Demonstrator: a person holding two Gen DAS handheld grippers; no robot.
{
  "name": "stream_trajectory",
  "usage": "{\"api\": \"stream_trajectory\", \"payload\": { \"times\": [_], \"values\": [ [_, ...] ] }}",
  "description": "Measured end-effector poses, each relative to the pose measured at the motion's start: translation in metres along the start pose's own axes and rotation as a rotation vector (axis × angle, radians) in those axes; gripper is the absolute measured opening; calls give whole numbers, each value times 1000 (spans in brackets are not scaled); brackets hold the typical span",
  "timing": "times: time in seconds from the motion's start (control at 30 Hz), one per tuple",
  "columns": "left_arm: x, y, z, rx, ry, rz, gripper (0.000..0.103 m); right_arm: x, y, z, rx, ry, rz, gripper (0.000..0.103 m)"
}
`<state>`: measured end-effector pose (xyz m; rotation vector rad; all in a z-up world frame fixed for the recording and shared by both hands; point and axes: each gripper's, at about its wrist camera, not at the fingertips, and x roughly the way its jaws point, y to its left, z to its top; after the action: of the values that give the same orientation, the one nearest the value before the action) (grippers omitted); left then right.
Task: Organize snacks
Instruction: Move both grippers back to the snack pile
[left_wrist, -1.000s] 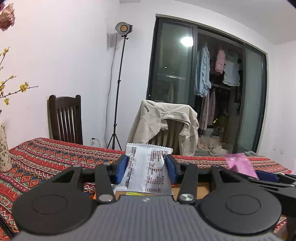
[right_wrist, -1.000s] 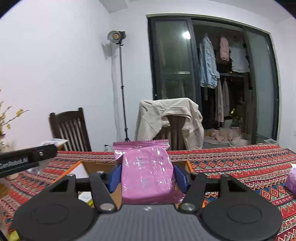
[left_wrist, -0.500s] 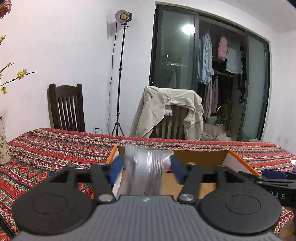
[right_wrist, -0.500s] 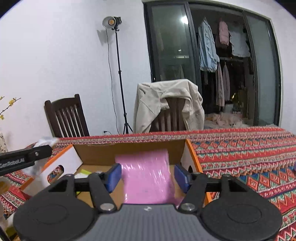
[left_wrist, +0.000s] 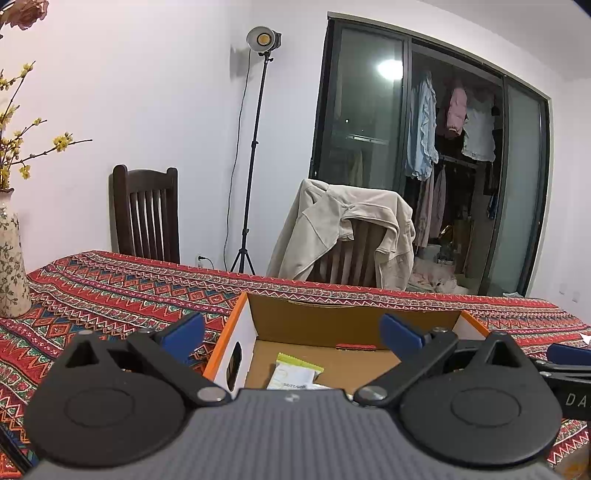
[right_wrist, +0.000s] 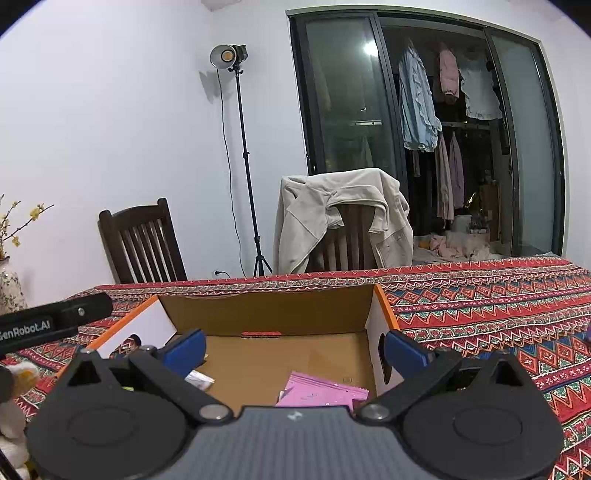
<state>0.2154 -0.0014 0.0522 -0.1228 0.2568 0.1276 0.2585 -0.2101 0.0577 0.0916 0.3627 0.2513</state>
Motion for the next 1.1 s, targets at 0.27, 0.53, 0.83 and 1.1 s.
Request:
{"api": "stream_trajectory", "payload": {
  "times": [0.27,0.53,0.83,1.1],
  "values": [
    [-14,-10,14,14,2,-3,103,-11,8,10,-20,4,-18,103],
    [-36,3,18,11,17,0,103,-37,9,15,-25,15,-20,103],
    [-75,21,7,12,44,-9,103,-79,11,-4,-37,43,-20,103],
    [-106,33,-14,17,80,-17,103,-113,16,-29,-56,85,-11,103]
  ]
}}
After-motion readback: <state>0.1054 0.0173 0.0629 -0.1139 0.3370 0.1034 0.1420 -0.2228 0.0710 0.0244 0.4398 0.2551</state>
